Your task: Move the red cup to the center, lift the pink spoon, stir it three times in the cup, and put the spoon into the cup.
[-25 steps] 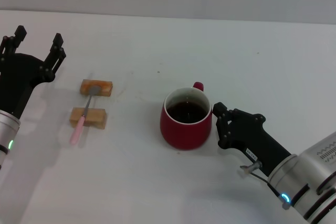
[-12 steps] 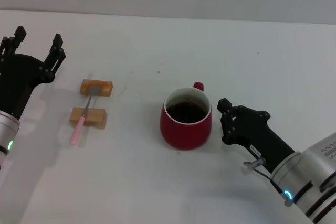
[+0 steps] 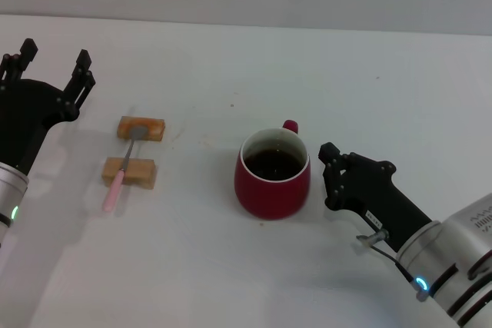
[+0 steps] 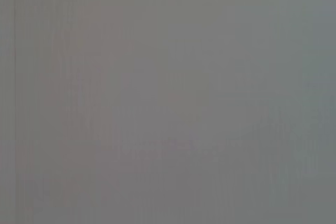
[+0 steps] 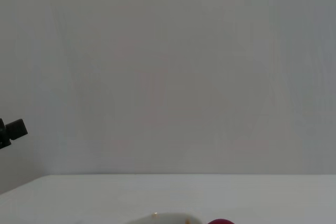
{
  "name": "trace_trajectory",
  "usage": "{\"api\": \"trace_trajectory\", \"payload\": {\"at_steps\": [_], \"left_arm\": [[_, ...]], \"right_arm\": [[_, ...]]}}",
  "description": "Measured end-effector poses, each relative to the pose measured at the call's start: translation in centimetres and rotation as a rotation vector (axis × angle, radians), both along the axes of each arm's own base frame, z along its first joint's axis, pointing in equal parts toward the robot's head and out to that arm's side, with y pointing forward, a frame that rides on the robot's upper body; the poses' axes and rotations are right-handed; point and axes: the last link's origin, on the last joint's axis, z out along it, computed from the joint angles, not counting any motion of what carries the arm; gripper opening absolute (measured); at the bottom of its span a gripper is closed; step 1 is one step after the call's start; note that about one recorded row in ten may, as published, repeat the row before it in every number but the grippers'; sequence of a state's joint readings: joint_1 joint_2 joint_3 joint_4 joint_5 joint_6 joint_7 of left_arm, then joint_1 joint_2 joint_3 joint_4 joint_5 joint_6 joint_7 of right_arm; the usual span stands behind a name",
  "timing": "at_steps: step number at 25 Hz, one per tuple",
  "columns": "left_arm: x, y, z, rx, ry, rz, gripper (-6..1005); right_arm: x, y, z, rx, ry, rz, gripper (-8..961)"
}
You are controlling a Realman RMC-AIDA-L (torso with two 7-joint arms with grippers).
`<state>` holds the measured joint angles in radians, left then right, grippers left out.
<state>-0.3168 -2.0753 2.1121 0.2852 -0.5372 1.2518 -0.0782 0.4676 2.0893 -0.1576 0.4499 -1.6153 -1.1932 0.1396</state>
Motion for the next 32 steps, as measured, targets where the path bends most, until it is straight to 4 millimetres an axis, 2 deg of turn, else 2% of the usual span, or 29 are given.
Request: {"api": "trace_trajectory", "payload": {"at_steps": [20, 25, 32], "left_arm": [[0.1, 0.2, 0.1, 0.002, 0.001, -0.005, 774], [0.1, 0.2, 0.1, 0.002, 0.0, -0.005, 774], [0.1, 0.0, 0.0, -0.004, 0.004, -0.005, 774]], "right_arm": [[0.2, 0.3, 0.2, 0.014, -0.004, -0.006, 0], [1.8, 0.1, 1.7, 0.098, -0.007, -0.051, 0], [4.9, -1.5, 6.0, 0.325, 0.002, -0.105, 0]]}}
